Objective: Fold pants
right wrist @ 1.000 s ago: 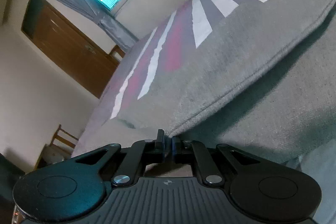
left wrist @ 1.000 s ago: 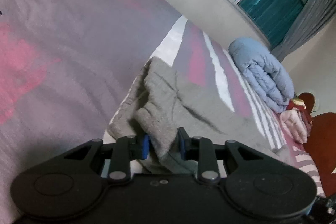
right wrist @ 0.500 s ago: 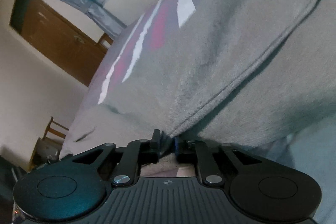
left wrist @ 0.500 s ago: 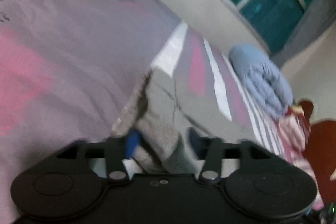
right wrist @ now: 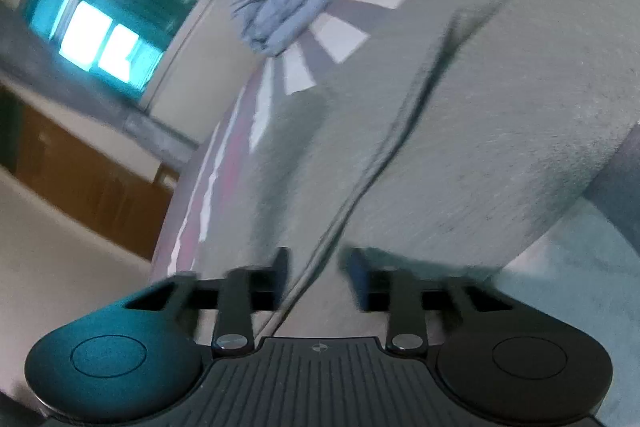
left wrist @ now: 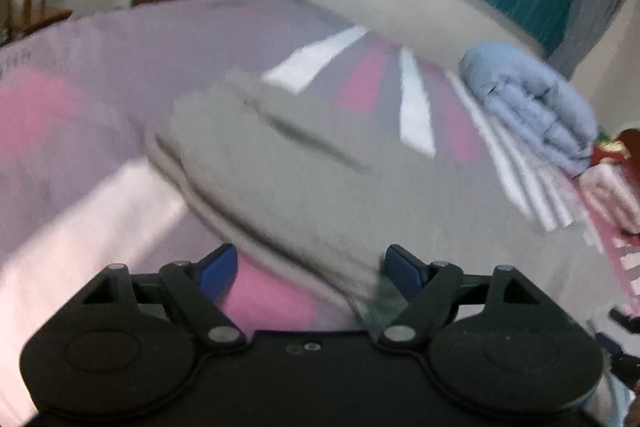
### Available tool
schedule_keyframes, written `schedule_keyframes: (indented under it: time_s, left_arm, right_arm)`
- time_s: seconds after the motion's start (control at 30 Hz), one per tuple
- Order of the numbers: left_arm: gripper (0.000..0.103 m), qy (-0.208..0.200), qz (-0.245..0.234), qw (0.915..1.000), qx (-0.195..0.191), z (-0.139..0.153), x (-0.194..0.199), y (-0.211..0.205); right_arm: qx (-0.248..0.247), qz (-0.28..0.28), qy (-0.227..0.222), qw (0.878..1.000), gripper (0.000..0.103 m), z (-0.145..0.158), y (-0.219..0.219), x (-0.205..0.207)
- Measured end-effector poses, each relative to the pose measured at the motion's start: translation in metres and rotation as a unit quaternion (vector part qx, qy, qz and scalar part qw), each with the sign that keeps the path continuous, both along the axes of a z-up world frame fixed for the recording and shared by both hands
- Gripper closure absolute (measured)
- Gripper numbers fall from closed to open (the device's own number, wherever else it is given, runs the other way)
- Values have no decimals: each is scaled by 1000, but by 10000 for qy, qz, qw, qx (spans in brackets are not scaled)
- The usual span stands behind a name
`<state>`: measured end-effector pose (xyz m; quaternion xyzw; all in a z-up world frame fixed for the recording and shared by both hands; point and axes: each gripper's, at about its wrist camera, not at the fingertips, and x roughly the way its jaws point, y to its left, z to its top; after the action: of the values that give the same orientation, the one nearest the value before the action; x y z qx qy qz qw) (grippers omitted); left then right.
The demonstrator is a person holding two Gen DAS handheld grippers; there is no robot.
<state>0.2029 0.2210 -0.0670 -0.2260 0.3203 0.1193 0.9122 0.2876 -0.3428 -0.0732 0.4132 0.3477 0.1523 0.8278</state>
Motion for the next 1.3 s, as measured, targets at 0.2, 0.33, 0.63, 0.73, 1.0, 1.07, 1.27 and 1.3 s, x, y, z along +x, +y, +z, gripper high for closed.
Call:
schedule_keyframes:
  time_s: [0.2,0.33,0.63,0.73,1.0,1.07,1.27,1.3]
  left_arm:
    - [18,-63,380,9992,138,-25,1,-12]
    - [16,-136,343,9986,378,-31,0,-16]
    - [15,-233,303,9984,418,-33,-5,-20]
    - [15,-231,319,9982,451,-34,-1,-21]
    - [15,-252,337,9983,408,-33,-3,-20]
    - [15,-280,344,9983,386,-34,-3,-19]
    - [15,-270,329,9983,389,-34,-4,-19]
    - [15,-267,327,9984,387,-34,-4,-19]
  right_arm:
    - [81,196,41,9998,61,-2,3,24]
    - [-124,342,74,9993,63,-7,18,43]
    - [-849,476,-919,9910,98,36,16,-21]
    - [-973,506,-691,9916,98,23,17,-31]
    - [-405,157,-246,9988,82,-3,-11,-26]
    - [-411,-87,-367,9984,77,3,-23,-27]
    - [-260,-713,13,9971,77,-13,-51,19]
    - [-198,-792,45,9967,77,-17,-56,28]
